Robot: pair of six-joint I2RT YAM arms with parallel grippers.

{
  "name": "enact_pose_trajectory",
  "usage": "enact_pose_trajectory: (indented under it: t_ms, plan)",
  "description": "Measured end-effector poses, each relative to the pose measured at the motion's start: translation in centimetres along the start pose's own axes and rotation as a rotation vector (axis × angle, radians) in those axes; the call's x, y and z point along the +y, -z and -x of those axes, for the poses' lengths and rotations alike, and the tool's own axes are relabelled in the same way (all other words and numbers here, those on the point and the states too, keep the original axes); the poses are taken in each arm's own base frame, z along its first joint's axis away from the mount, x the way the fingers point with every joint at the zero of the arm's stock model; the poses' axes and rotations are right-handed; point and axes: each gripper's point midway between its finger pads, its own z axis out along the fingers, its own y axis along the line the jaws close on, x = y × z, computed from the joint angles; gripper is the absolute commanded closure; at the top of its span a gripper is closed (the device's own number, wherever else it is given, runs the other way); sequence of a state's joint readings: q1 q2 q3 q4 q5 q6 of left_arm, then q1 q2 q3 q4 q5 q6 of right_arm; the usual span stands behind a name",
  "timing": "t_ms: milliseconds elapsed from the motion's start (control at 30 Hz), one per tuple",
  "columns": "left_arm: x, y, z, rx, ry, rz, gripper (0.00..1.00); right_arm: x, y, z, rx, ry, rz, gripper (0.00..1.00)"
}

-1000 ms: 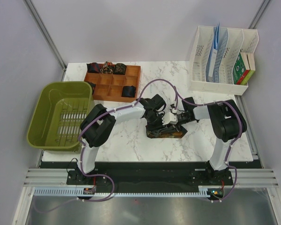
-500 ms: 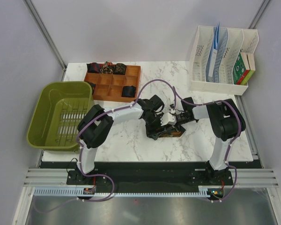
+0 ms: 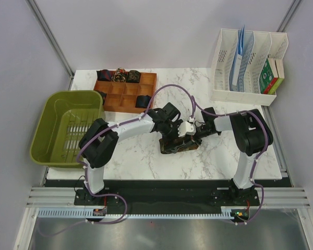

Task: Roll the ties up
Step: Roll the tie at the center of the board.

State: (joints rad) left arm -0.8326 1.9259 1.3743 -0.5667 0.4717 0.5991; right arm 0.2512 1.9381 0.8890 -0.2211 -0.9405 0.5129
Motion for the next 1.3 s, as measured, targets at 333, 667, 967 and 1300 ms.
enact_pose_trajectory:
  t_ms: [333, 667, 967, 1300]
  plan:
    - [0.6, -0.3, -0.8, 0.013, 0.026, 0.025, 0.63, 0.0, 0.0, 0.1, 0.009, 0.006, -0.005, 1.00]
    - [0.8, -0.9, -1.3, 0.012, 0.028, 0.026, 0.63, 0.6, 0.6, 0.3, 0.008, 0.022, 0.023, 0.64]
    - [1.0, -1.4, -1.3, 0.009, 0.027, 0.026, 0.59, 2.3, 1.1, 0.6, -0.006, 0.050, 0.054, 0.50]
    - [1.1, -1.7, -1.5, 0.012, 0.029, 0.022, 0.57, 2.5, -0.3, 0.2, 0.038, 0.015, 0.093, 0.77]
